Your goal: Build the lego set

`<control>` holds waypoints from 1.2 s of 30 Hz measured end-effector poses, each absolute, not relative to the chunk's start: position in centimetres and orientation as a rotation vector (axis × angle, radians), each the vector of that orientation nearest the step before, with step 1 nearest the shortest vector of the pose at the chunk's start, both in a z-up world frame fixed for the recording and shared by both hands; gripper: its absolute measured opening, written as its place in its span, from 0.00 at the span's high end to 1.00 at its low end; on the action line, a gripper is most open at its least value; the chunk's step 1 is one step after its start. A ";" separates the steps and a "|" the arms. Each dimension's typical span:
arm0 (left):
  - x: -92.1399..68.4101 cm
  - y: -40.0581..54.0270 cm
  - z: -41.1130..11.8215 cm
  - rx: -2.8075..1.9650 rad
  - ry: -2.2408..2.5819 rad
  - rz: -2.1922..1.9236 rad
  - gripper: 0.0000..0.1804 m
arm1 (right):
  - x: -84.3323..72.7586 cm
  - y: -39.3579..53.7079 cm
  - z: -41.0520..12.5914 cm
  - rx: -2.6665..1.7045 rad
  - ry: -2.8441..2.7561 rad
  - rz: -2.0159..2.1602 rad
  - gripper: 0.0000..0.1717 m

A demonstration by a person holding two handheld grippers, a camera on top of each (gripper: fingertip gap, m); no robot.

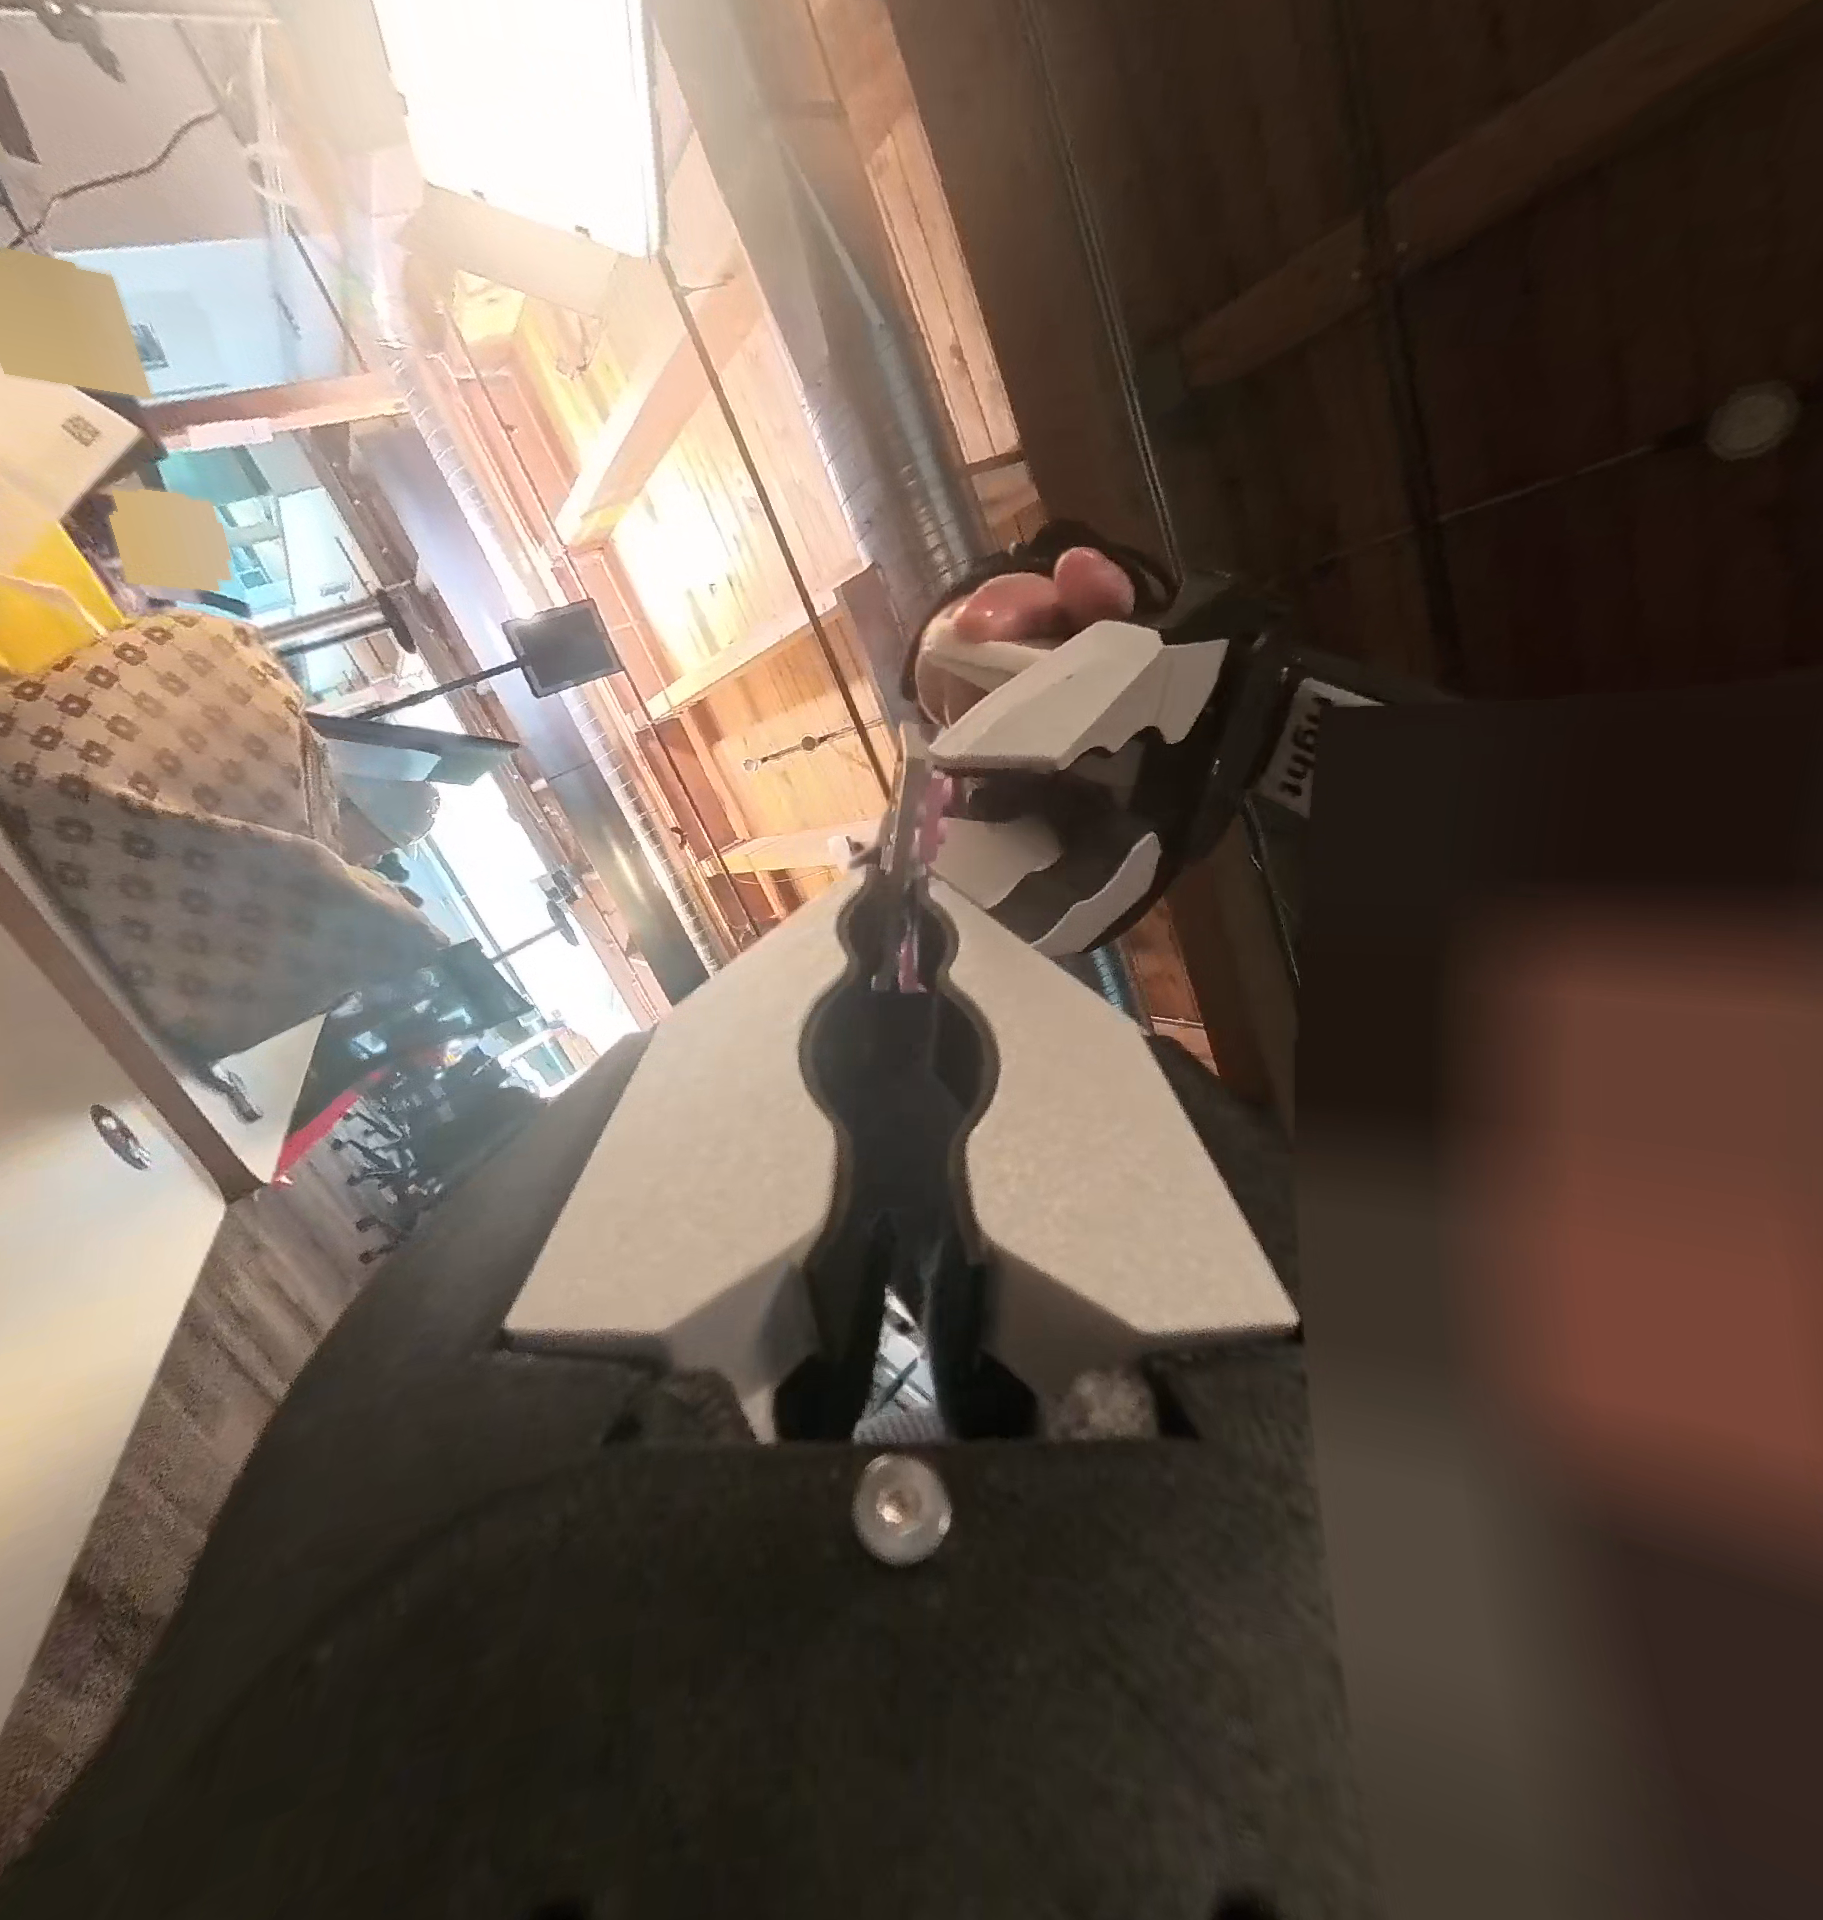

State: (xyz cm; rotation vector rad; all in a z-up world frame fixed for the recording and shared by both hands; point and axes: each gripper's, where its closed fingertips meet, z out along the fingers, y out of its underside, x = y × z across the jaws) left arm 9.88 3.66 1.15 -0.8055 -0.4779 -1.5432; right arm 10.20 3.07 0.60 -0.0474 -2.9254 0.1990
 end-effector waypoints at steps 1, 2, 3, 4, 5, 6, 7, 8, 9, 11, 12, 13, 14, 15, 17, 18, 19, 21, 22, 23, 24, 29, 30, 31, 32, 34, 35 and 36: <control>10.0 3.3 1.3 -0.804 -0.475 -1.533 0.99 | 10.3 2.7 0.8 -0.041 -2.917 0.189 0.75; 10.1 3.0 1.5 -0.807 -0.472 -1.518 0.99 | 10.4 2.4 0.9 -0.033 -2.912 0.176 0.75; 10.2 2.8 1.6 -0.814 -0.472 -1.500 0.99 | 10.5 2.1 1.0 -0.023 -2.904 0.156 0.75; 10.3 2.5 1.7 -0.814 -0.471 -1.487 0.99 | 10.6 1.8 1.2 -0.014 -2.895 0.141 0.74; 10.4 2.1 1.9 -0.806 -0.468 -1.487 0.99 | 10.7 1.5 1.3 -0.007 -2.890 0.132 0.74; 10.5 1.8 2.1 -0.798 -0.461 -1.490 0.99 | 10.8 1.2 1.5 -0.004 -2.889 0.124 0.74; 10.7 1.5 2.3 -0.792 -0.455 -1.491 0.99 | 11.0 0.9 1.7 0.000 -2.890 0.111 0.74; 10.8 1.3 2.4 -0.788 -0.450 -1.488 0.99 | 11.1 0.6 1.8 0.007 -2.890 0.096 0.74; 10.8 1.0 2.6 -0.782 -0.446 -1.482 0.99 | 11.1 0.4 2.0 0.013 -2.889 0.082 0.74; 10.8 0.7 2.8 -0.764 -0.443 -1.479 0.99 | 11.1 0.1 2.2 0.013 -2.896 0.051 0.74; 10.8 0.6 2.9 -0.748 -0.444 -1.483 0.99 | 11.1 0.0 2.3 0.014 -2.903 0.038 0.74; 10.8 0.4 3.0 -0.727 -0.444 -1.493 0.99 | 11.1 -0.2 2.4 0.015 -2.910 0.028 0.74; 10.7 0.3 3.1 -0.706 -0.443 -1.505 0.99 | 11.0 -0.3 2.5 0.016 -2.918 0.018 0.75; 10.7 0.2 3.2 -0.687 -0.442 -1.513 0.98 | 11.0 -0.4 2.5 0.016 -2.926 0.003 0.75; 10.6 0.2 3.1 -0.674 -0.448 -1.516 0.98 | 10.9 -0.4 2.5 0.016 -2.946 -0.041 0.75; 10.6 0.2 3.1 -0.673 -0.450 -1.511 0.98 | 10.8 -0.4 2.5 0.019 -2.953 -0.062 0.75; 10.5 0.2 3.1 -0.674 -0.452 -1.506 0.99 | 10.8 -0.4 2.5 0.024 -2.957 -0.079 0.75; 10.3 0.2 3.0 -0.682 -0.459 -1.492 0.99 | 10.5 -0.4 2.7 0.033 -2.961 -0.098 0.75; 10.4 0.3 2.9 -0.696 -0.460 -1.486 0.99 | 10.4 -0.5 2.8 0.037 -2.961 -0.097 0.75; 10.4 0.3 2.8 -0.698 -0.461 -1.486 0.99 | 10.3 -0.6 2.8 0.038 -2.966 -0.094 0.75; 10.4 0.2 2.9 -0.684 -0.461 -1.498 0.99 | 10.3 -0.6 2.8 0.036 -2.978 -0.093 0.75; 10.3 0.2 2.7 -0.684 -0.469 -1.516 0.98 | 10.3 -0.6 2.1 0.030 -3.022 -0.099 0.74; 10.3 0.2 2.7 -0.680 -0.473 -1.527 0.98 | 10.3 -0.7 2.0 0.031 -3.026 -0.096 0.75; 10.4 0.2 2.7 -0.678 -0.478 -1.534 0.98 | 10.3 -0.7 1.9 0.031 -3.030 -0.099 0.74; 10.4 0.3 2.6 -0.678 -0.486 -1.540 0.98 | 10.3 -0.7 1.7 0.030 -3.033 -0.102 0.74; 10.3 0.3 2.5 -0.678 -0.505 -1.553 0.98 | 10.2 -0.7 1.5 0.024 -3.040 -0.107 0.74; 10.3 0.3 2.4 -0.679 -0.515 -1.559 0.98 | 10.2 -0.7 1.3 0.020 -3.045 -0.107 0.74; 10.3 0.4 2.2 -0.684 -0.524 -1.562 0.98 | 10.2 -0.6 1.2 0.014 -3.049 -0.110 0.74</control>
